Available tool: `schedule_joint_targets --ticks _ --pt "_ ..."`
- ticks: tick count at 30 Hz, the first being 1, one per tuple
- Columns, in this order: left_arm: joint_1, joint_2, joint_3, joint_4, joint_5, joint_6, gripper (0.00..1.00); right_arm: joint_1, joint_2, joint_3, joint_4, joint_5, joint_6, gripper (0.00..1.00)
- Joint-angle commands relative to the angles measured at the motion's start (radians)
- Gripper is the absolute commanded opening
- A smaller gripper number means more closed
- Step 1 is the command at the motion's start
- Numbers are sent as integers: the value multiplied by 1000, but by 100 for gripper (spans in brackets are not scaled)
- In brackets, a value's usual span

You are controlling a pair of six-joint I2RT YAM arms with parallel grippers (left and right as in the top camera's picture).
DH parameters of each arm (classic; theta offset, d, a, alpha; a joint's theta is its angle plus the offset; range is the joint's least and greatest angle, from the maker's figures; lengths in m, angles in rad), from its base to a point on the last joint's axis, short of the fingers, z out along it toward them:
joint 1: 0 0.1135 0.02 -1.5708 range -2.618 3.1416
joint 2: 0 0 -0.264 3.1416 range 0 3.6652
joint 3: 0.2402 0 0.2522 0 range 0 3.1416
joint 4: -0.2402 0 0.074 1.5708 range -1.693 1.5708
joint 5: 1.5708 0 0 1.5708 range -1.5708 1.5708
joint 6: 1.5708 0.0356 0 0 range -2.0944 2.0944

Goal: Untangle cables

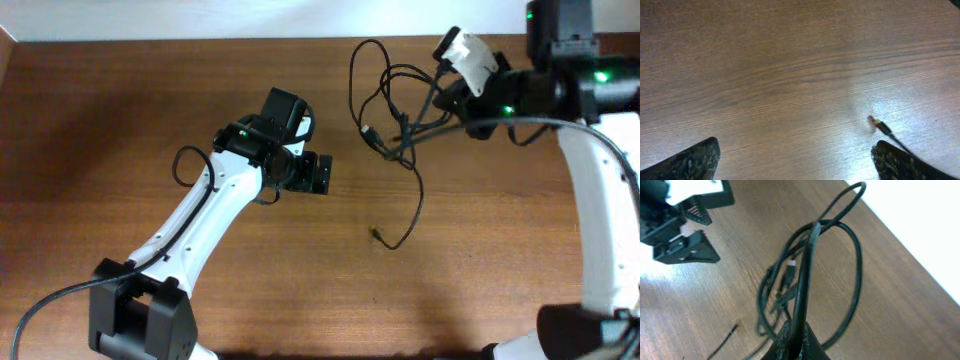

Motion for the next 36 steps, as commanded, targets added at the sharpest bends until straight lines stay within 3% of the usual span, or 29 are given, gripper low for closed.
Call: schedule_joint_targets --ticks 1,15,21,25,27,30,36 --pt "0 -8 -1 2 0 -10 99 1 -33 16 -23 12 8 4" --pt "0 -8 -1 2 0 -11 99 1 -34 16 -87 11 8 4" --pt "0 -8 -1 98 201 -55 99 1 -34 16 -95 2 8 4" --pt "0 -8 -1 210 391 -69 99 1 -34 16 -91 -91 8 4" --pt "0 -8 -1 238 433 -148 99 1 -34 16 -90 -158 24 4" --pt "0 -8 -1 262 441 -221 99 1 -34 16 -62 -270 85 4" --pt "0 -8 -1 273 344 -231 99 1 -34 51 48 -423 245 4"
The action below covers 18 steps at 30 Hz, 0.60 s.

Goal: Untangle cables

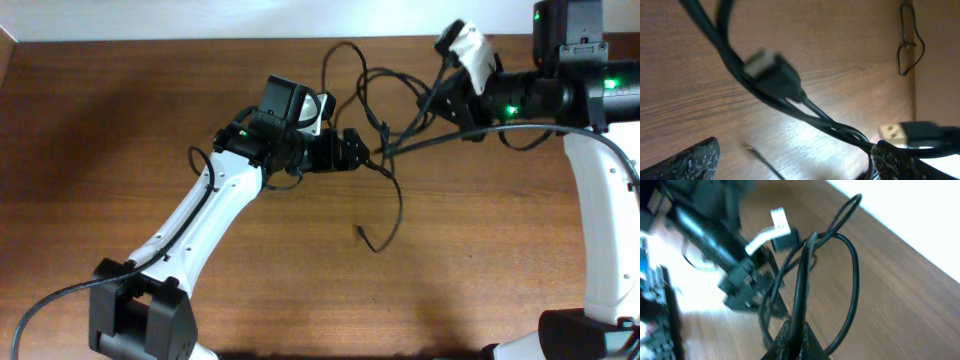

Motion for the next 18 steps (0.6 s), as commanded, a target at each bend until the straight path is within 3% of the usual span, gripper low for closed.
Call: schedule_joint_targets --ticks 1,8,11,14,18 --pt "1 -8 -1 3 -92 -27 99 1 -11 60 15 -161 87 4" --pt "118 -8 -1 -84 -186 -26 99 -79 -23 118 12 -162 145 4" --pt "212 -8 -1 -142 -226 -26 99 -154 -26 119 8 -297 169 4" --pt "264 -8 -1 -140 -98 -21 99 -186 -26 119 8 -370 169 4" --pt "249 -8 -1 -68 176 87 99 -187 -26 119 8 -366 169 4"
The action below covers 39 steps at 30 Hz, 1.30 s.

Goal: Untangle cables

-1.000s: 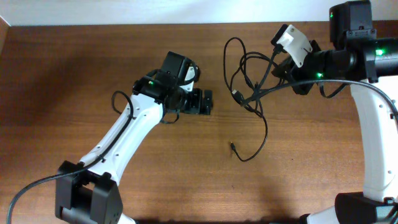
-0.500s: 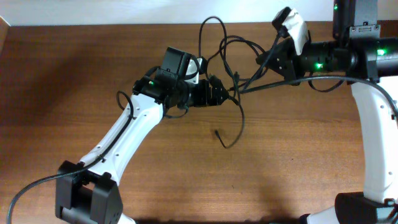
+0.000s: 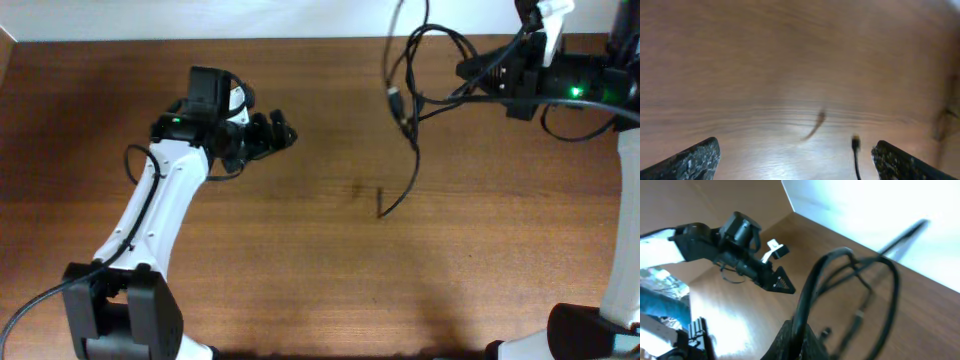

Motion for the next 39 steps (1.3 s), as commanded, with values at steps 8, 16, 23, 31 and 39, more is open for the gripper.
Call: schedule_joint_targets --ticks 8,16,23,31,39 --pt "-181 -8 0 245 299 -38 99 2 -26 27 2 -185 11 4" --pt "-299 -8 0 446 144 -233 99 2 -26 27 -26 -216 14 4" --pt "-375 3 0 486 -135 -240 99 2 -27 27 -55 -318 14 4" --pt "-381 68 0 603 -189 -285 99 36 -28 27 -61 -335 13 4" --pt "-329 71 0 401 -369 -283 99 39 -28 27 -61 -311 13 4"
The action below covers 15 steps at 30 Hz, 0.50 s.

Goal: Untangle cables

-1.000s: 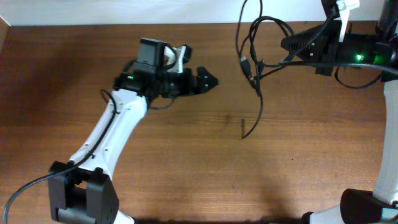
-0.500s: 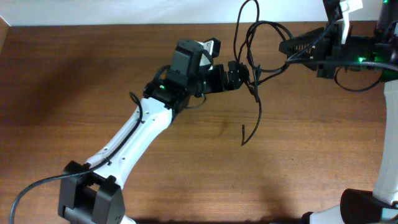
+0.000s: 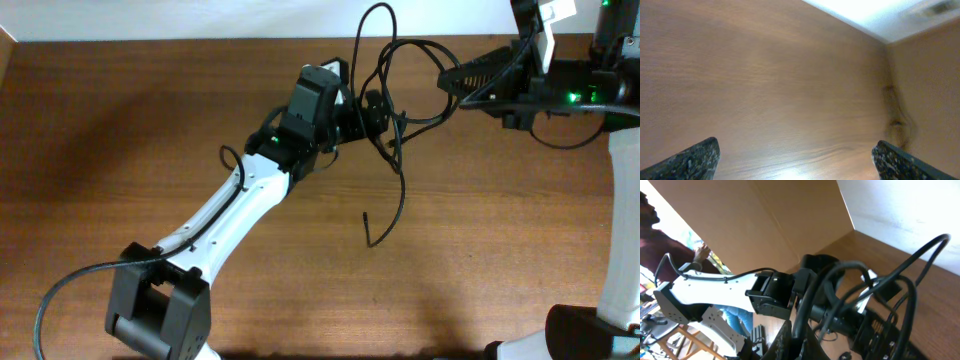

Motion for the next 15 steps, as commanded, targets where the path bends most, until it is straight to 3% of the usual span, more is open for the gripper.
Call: schedule_joint_targets --ticks 1,5,7,10,14,15 --pt "68 9 -1 -114 -138 -9 99 2 -28 25 2 -11 -4 4" --pt "169 9 -1 -267 -131 -5 99 1 -28 25 18 29 -4 4" --pt "207 9 -1 -301 -55 55 100 -8 -28 25 39 36 -4 4" --pt "247 9 -1 -301 85 203 92 -52 -28 25 51 35 -3 4" --pt "253 9 -1 -304 134 299 84 -100 -28 25 50 35 -3 4" --pt "252 9 -1 -307 133 319 77 -116 -28 25 50 32 2 4"
